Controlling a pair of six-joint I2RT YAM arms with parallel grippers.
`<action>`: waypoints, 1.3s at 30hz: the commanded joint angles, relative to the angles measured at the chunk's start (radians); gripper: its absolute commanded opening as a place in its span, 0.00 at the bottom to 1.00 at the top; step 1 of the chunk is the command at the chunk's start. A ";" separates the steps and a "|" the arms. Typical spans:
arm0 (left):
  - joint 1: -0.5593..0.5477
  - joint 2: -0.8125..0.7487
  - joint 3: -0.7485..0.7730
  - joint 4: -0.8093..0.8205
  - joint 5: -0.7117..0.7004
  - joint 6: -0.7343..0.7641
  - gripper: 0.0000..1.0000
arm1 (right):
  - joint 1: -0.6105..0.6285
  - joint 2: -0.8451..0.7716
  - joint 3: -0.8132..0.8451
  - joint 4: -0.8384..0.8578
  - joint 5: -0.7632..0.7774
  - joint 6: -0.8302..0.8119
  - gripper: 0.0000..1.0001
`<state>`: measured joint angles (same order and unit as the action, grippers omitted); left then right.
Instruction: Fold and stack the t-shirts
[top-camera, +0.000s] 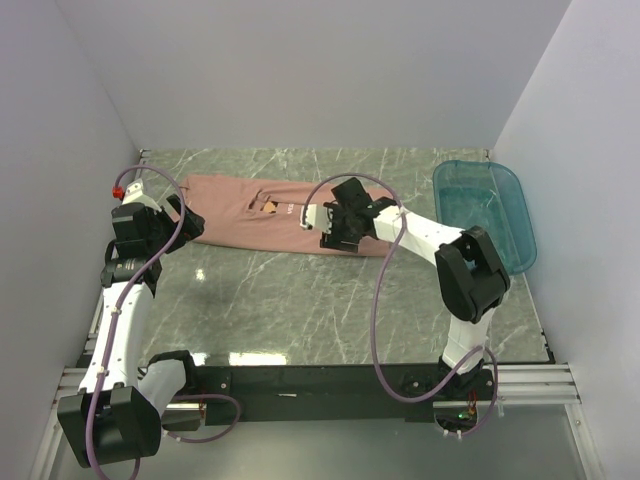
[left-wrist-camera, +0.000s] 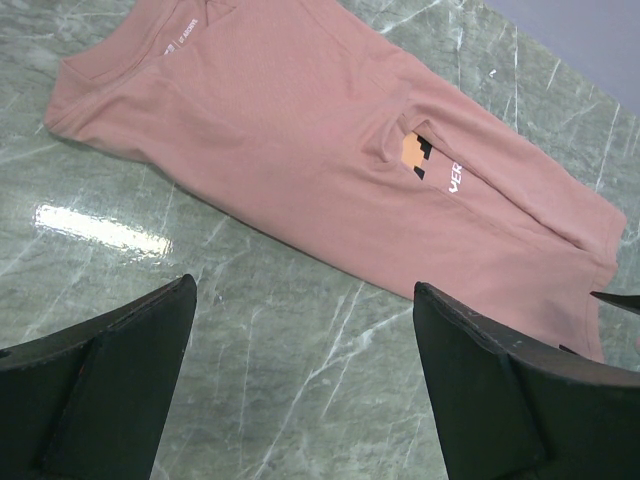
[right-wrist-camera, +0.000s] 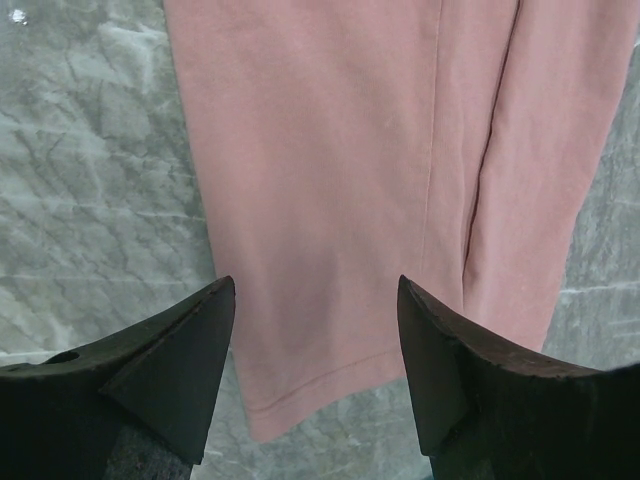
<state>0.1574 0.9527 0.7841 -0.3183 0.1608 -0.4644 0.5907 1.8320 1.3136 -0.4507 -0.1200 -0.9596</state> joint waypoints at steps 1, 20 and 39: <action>-0.001 -0.015 0.009 0.036 0.005 0.013 0.95 | -0.003 0.018 0.058 -0.011 0.005 -0.007 0.73; -0.002 -0.012 0.009 0.041 0.009 0.012 0.95 | 0.037 0.065 -0.030 0.001 0.026 0.019 0.68; -0.002 -0.014 0.007 0.041 0.013 0.012 0.95 | 0.038 0.104 -0.056 -0.014 0.069 0.033 0.23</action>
<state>0.1574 0.9527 0.7841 -0.3176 0.1608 -0.4644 0.6224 1.9369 1.2766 -0.4416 -0.0452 -0.9337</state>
